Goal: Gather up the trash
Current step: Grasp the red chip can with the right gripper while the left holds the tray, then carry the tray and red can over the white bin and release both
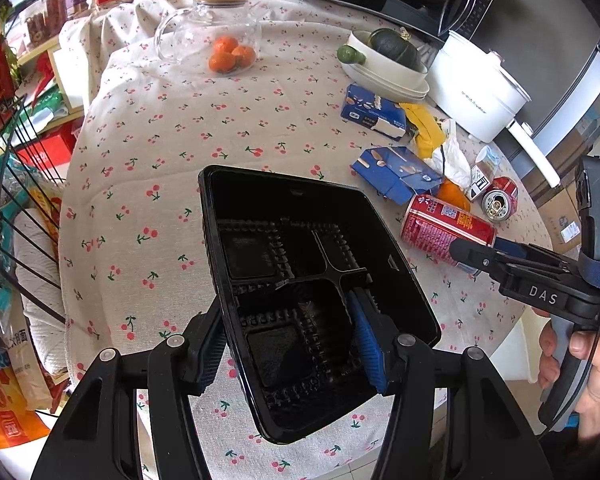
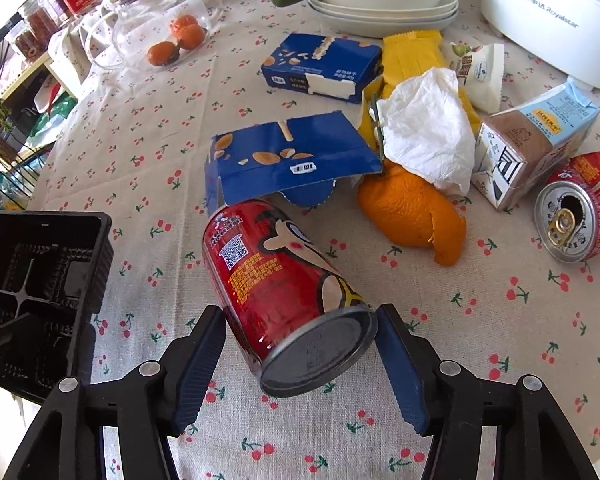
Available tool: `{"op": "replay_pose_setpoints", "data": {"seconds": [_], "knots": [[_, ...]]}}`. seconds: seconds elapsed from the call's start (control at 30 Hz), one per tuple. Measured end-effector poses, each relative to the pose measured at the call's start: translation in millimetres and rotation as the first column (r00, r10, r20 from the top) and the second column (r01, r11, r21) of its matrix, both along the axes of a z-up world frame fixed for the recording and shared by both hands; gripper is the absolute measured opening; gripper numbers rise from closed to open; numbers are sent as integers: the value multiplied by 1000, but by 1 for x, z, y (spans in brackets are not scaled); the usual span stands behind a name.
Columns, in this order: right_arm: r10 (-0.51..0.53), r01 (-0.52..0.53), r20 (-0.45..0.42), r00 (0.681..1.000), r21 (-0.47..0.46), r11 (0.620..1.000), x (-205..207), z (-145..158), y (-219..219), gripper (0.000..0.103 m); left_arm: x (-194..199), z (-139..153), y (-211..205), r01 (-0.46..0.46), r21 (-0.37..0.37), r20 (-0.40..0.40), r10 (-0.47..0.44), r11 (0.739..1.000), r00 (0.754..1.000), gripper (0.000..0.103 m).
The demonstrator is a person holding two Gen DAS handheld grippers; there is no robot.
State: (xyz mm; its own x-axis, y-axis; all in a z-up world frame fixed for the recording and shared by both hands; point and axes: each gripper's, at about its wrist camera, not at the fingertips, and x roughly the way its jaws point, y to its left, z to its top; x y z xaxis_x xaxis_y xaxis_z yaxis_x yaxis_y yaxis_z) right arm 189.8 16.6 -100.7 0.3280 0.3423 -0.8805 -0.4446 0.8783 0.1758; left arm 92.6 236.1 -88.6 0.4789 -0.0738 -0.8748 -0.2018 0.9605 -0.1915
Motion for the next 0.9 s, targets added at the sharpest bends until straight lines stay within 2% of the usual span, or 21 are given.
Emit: {"op": "replay_pose_setpoints", "data": {"seconds": [0.4, 0.9], "knots": [[-24, 25, 73, 997, -21, 999, -9, 31, -43, 61, 12, 8, -33, 65, -12, 27, -64, 998, 998, 60], [-131, 137, 113, 985, -42, 990, -12, 54, -129, 61, 38, 13, -114, 205, -5, 35, -205, 979, 978, 60]]}}
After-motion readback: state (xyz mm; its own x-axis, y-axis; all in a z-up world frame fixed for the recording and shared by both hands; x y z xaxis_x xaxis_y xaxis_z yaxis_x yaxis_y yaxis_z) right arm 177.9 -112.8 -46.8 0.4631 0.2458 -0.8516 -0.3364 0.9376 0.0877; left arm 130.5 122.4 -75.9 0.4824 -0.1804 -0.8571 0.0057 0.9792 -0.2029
